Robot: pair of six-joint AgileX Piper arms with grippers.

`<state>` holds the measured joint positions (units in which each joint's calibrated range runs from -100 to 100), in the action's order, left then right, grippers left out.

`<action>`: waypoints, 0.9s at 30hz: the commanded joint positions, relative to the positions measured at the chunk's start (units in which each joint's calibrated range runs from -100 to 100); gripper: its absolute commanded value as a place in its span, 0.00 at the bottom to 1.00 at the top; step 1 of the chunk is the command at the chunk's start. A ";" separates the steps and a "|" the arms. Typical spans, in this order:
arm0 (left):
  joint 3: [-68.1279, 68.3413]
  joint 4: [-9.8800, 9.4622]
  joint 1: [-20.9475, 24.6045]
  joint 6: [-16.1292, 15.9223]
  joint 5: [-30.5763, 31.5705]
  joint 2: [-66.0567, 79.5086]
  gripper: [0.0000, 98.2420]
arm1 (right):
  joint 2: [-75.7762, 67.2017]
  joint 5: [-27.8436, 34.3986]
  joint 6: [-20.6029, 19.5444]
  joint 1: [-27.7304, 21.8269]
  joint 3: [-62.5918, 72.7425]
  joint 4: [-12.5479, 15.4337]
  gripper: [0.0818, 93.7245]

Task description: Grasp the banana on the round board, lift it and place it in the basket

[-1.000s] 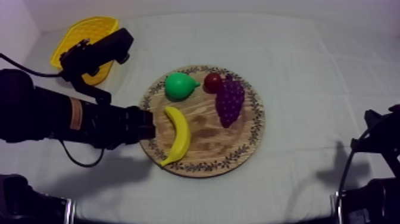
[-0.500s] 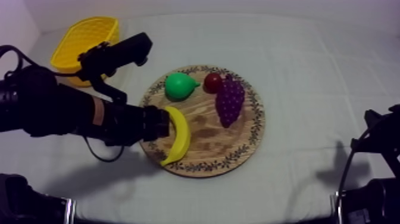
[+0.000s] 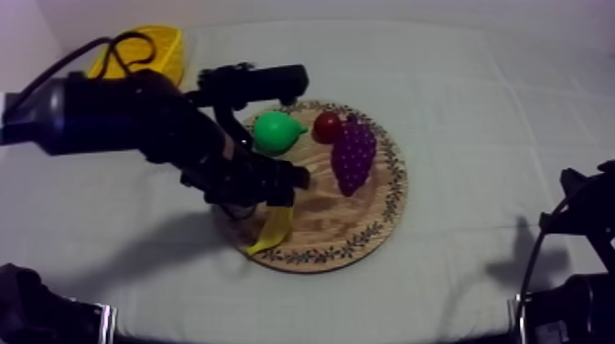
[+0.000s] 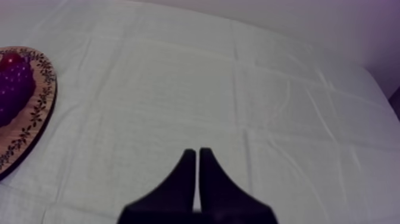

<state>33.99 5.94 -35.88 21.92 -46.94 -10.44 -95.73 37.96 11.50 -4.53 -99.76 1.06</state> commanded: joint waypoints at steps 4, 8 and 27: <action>-5.53 1.43 -0.23 -2.51 -1.44 -6.89 0.63 | -0.02 0.02 0.01 0.01 -0.02 -0.01 0.00; -7.60 2.29 0.24 -3.47 -2.38 -10.03 0.63 | -0.02 0.02 0.01 0.01 -0.02 -0.01 0.00; -17.46 2.76 1.19 -7.82 -10.75 -18.81 0.30 | -0.02 0.02 0.01 0.01 -0.02 -0.01 0.00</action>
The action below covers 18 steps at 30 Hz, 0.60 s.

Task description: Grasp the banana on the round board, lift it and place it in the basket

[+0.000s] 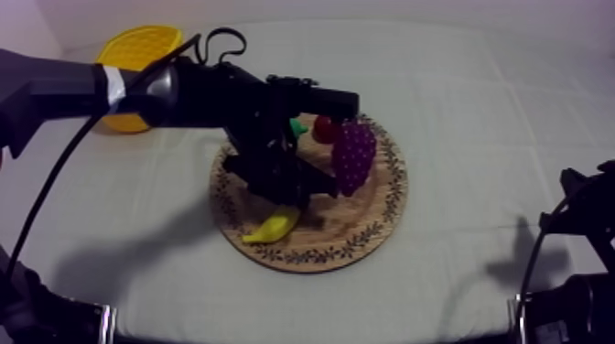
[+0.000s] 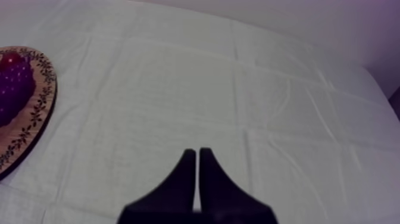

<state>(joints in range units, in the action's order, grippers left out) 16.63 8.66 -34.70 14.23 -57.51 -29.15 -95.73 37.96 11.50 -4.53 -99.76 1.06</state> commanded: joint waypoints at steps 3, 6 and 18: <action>-0.36 0.24 -0.07 -1.02 -0.78 -0.65 0.24 | -0.02 0.02 0.01 0.01 -0.02 -0.01 0.00; -0.65 -0.49 -0.55 -1.44 -1.52 -0.56 0.22 | -0.02 0.02 0.01 0.01 -0.02 -0.01 0.00; -7.37 -12.54 2.04 2.22 -15.03 15.62 0.21 | -0.02 0.02 0.00 0.01 -0.02 -0.01 0.00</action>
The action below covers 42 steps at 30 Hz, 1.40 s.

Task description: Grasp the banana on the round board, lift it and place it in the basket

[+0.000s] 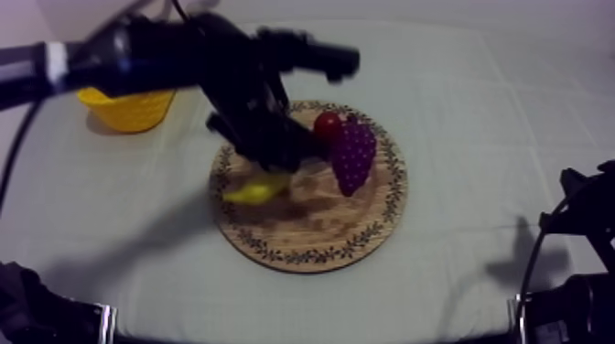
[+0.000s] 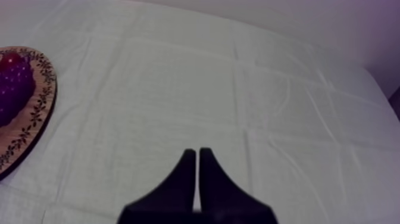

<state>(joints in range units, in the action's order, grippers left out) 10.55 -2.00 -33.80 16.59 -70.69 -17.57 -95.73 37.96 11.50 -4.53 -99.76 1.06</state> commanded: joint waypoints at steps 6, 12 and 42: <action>-10.92 -5.63 9.52 -3.23 -9.05 8.68 0.21 | -0.02 0.02 0.01 0.01 -0.02 -0.01 0.00; -20.75 -7.20 18.47 -7.06 -11.83 6.46 0.21 | -0.02 0.02 0.01 0.01 -0.02 -0.01 0.00; -30.05 -4.67 33.19 -11.56 -3.88 -20.35 0.21 | -0.02 0.02 0.01 0.01 -0.02 -0.01 0.00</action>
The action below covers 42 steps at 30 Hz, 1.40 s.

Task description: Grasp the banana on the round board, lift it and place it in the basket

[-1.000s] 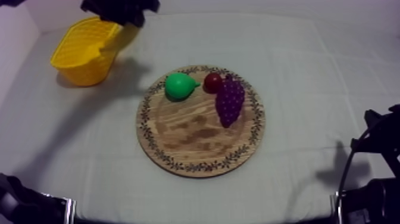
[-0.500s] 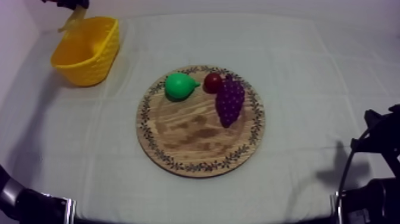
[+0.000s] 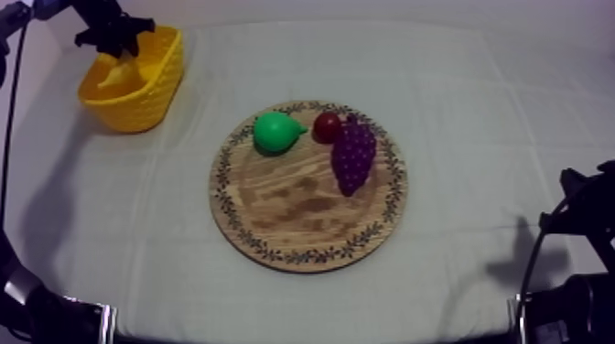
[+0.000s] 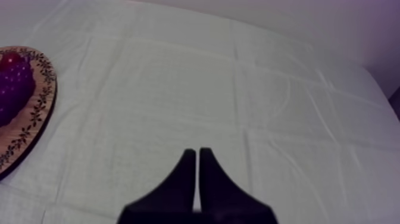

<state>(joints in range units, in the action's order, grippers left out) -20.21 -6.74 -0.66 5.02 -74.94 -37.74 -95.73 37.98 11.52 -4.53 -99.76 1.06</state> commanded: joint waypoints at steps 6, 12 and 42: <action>2.20 1.07 0.52 -0.83 1.39 -0.90 0.25 | -0.02 0.01 -0.01 0.01 -0.02 -0.01 0.00; 4.66 2.20 0.51 -3.35 3.70 -0.04 0.36 | -0.02 0.01 -0.01 0.01 -0.02 -0.01 0.00; 37.67 9.62 -0.09 -7.20 25.01 26.65 0.01 | -0.02 0.01 -0.01 0.01 -0.02 -0.01 0.00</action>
<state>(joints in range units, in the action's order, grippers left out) 10.78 2.62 -0.68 -2.05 -51.60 -17.39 -95.73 37.98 11.52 -4.53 -99.76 1.06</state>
